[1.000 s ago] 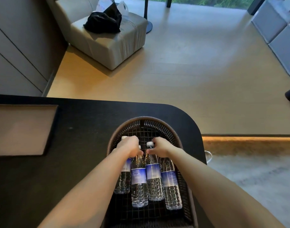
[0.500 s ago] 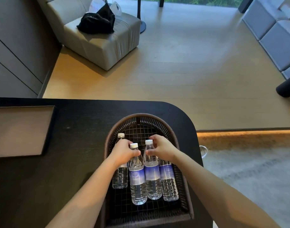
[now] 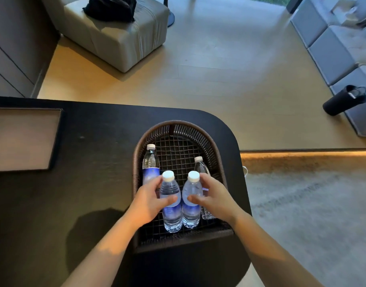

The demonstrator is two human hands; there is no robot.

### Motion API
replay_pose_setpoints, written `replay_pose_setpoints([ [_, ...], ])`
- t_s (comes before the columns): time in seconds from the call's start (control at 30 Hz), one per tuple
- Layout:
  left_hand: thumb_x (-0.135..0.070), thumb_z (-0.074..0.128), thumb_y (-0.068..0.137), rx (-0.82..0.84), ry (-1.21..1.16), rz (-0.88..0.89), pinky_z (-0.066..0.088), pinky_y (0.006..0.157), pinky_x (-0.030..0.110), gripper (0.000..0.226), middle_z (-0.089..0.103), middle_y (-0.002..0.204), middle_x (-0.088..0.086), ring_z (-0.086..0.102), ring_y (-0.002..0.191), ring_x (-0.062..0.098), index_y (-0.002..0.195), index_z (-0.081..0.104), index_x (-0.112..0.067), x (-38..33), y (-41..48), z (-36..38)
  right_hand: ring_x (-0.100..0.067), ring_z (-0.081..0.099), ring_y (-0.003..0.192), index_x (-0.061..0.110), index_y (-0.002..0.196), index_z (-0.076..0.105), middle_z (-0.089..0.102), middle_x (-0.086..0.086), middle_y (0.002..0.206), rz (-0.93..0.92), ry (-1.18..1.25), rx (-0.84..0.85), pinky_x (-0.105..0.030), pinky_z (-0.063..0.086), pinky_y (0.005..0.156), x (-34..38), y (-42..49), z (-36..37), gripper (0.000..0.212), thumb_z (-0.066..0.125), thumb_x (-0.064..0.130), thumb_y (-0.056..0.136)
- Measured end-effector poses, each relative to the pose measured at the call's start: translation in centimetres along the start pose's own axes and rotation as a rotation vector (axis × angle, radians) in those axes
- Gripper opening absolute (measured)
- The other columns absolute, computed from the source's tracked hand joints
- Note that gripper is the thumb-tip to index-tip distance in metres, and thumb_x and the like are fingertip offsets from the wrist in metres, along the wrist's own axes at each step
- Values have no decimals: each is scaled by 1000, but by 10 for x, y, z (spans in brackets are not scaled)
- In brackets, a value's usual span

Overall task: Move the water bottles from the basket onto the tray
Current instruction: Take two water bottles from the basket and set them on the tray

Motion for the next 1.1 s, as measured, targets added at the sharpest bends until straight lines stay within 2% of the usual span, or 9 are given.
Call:
replay_pose_setpoints([
  [0.17,-14,88,81,1,-42,24,59,92,29,60,79,114,-7,75,105,7,135,62,-20,8,-4,1,0,67,111,33,132,56,72,12,117,2,-19,-45,-38,56,102,6,-10,14,53,82,25,87],
  [0.27,-14,91,76,-94,-34,42,60,87,29,52,81,105,-11,76,98,4,122,69,-23,7,-10,1,0,68,110,32,129,58,73,13,114,-2,-19,-108,-35,56,100,12,-21,16,44,78,24,90],
  [0.37,-18,95,70,-167,40,76,60,78,23,45,80,91,-13,75,88,-1,105,70,-34,1,-19,5,-11,71,108,36,119,62,74,8,111,-12,16,-187,-44,58,99,14,-40,20,33,78,26,92],
  [0.5,-27,96,68,-218,110,186,61,76,20,51,76,92,-18,73,90,-3,110,68,-36,-11,-35,8,-11,69,111,36,123,62,72,11,115,-40,28,-300,-45,59,99,20,-67,25,38,80,32,90],
  [0.73,-32,94,70,-264,183,333,63,87,29,68,76,117,-6,73,104,6,131,67,-16,-30,-78,-5,-10,67,116,26,131,60,71,6,127,-127,-42,-483,-41,61,97,49,-110,34,51,82,33,86],
  [0.87,-30,93,71,-290,235,416,63,91,37,71,75,126,0,72,112,12,135,66,-15,-44,-121,-22,-6,65,117,28,133,58,67,13,128,-217,-55,-545,-30,58,100,73,-145,50,52,82,33,86],
  [0.93,-30,92,72,-308,265,458,62,90,31,70,74,125,-5,71,110,9,135,66,-17,-52,-147,-34,-4,62,118,29,133,56,67,11,129,-261,-74,-567,-25,55,101,88,-162,62,53,82,31,86],
  [1.0,-30,92,72,-333,293,488,59,83,16,68,70,117,-16,70,99,-4,134,66,-18,-59,-175,-47,-6,62,119,27,136,56,68,6,132,-314,-92,-575,-25,54,101,103,-176,78,56,81,31,86],
  [1.1,-27,92,74,-334,230,448,56,77,7,63,68,104,-26,66,91,-18,130,64,-30,-62,-210,-71,-6,62,119,28,137,55,65,14,126,-341,-36,-552,-25,53,101,125,-190,104,56,81,30,88],
])
Point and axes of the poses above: each hand's wrist, its own y-axis towards the middle knuckle, its own z-axis out of the palm, x = y × z, the point moved 2 cm from there along y, towards the middle knuckle
